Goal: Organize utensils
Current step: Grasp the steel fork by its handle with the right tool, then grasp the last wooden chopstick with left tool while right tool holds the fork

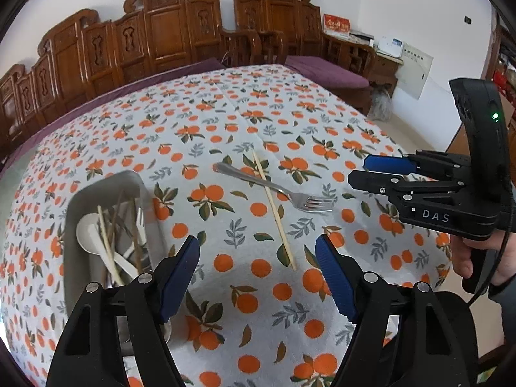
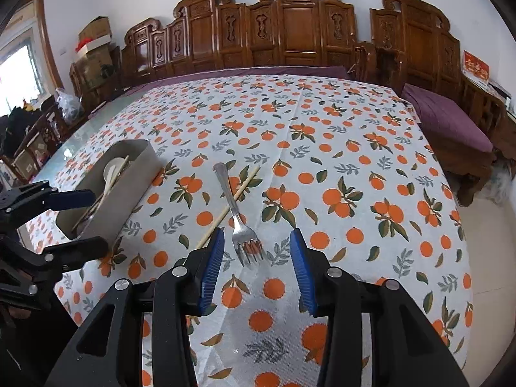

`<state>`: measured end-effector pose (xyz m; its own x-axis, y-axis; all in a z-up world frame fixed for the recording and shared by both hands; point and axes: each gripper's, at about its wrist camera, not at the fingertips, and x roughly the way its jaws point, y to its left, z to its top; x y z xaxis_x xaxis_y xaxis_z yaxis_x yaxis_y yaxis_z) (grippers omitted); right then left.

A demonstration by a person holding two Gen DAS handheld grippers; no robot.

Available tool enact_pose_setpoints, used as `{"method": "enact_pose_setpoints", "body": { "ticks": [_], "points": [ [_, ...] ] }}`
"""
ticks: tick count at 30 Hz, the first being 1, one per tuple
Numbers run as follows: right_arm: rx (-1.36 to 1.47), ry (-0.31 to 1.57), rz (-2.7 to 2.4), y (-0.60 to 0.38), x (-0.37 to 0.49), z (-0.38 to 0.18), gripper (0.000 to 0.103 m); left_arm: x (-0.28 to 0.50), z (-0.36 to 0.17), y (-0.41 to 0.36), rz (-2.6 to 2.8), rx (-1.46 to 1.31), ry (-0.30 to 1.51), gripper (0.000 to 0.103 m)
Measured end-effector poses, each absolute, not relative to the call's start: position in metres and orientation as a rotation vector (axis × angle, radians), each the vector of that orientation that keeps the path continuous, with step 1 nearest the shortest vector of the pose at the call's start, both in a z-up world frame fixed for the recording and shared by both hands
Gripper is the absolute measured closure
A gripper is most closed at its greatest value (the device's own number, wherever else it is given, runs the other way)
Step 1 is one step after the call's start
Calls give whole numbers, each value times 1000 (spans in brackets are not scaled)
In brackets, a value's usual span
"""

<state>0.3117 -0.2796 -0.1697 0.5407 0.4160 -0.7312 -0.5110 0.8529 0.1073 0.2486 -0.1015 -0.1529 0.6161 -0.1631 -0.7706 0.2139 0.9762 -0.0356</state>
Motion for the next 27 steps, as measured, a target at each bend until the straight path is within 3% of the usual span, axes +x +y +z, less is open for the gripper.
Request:
{"method": "enact_pose_setpoints", "body": {
  "ticks": [4,10,18,22,27],
  "points": [
    [-126,858,590,-267,327,-189,59,256,-163,-102,-212,66,902,31],
    [-182,919,625,-242,358,-219,67,262,-171,-101,-206,79,913,31],
    [-271,936,696,-215,377,-229,69,265,-176,-98,-192,92,923,31],
    [-319,933,699,-205,381,-229,89,266,-176,-94,-184,90,927,31],
    [-362,917,694,-201,372,-229,95,267,-176,-93,-185,85,927,31]
  ]
}}
